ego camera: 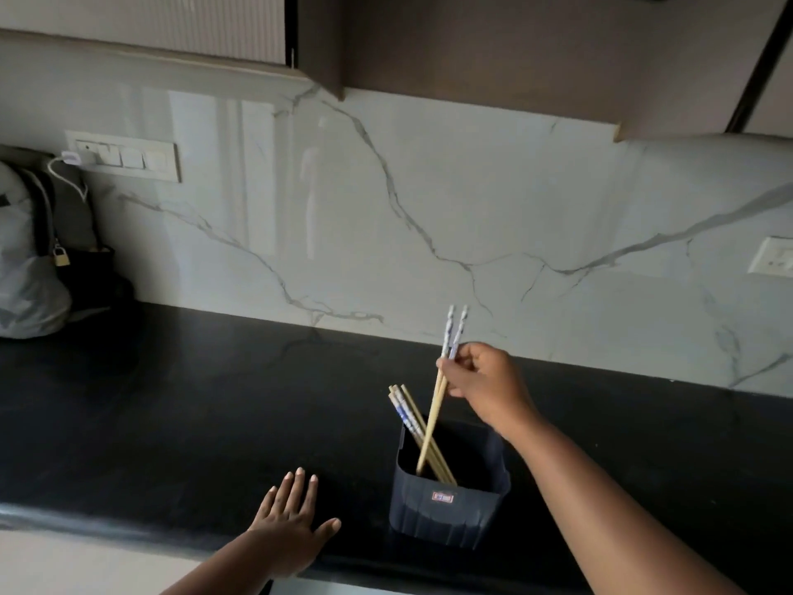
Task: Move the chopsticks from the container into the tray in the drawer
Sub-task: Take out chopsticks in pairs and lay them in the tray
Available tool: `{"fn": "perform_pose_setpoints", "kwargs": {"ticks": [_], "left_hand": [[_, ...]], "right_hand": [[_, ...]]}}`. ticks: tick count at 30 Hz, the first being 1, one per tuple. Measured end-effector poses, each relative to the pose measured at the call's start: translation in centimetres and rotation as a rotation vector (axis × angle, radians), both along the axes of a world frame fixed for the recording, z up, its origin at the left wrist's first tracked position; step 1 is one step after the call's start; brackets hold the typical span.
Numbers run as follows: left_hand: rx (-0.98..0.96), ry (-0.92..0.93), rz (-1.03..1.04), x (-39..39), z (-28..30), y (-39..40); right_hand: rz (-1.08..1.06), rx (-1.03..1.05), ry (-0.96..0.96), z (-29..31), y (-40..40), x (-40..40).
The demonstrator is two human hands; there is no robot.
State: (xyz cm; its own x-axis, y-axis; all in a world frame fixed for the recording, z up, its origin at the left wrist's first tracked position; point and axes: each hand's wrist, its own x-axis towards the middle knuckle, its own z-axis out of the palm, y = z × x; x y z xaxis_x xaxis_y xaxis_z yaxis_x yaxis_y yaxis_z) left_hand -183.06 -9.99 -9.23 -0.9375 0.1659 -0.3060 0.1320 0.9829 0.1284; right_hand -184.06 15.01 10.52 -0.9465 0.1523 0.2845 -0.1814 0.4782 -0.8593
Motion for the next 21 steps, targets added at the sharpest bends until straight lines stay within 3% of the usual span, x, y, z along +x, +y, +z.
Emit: {"fn": "perform_pose_setpoints", "kwargs": {"ticks": [4,8,11,15,21], "left_hand": [[-0.080,-0.053,-0.067,-1.4,3.2,0.5],[0.174,0.425,-0.186,-2.9,10.6,1.7],[0.373,0.663,-0.380,-2.3,15.3,3.5],[0.600,0.879,-0.614,-0.1,18.5,6.1],[0.969,1.042,-0.736,2.7,21.0,9.0]], "right_hand": [[0.079,-0.369,0.057,4.6,1.1,2.4],[0.100,-0.637,-0.040,5.6,1.9,3.7],[0.100,-0.855,-0.151,5.4,2.0,4.5],[0.146,-1.066,-0.240,4.6,1.8,5.7],[0.263,-1.257,-0.308,3.8,1.0,7.1]]}}
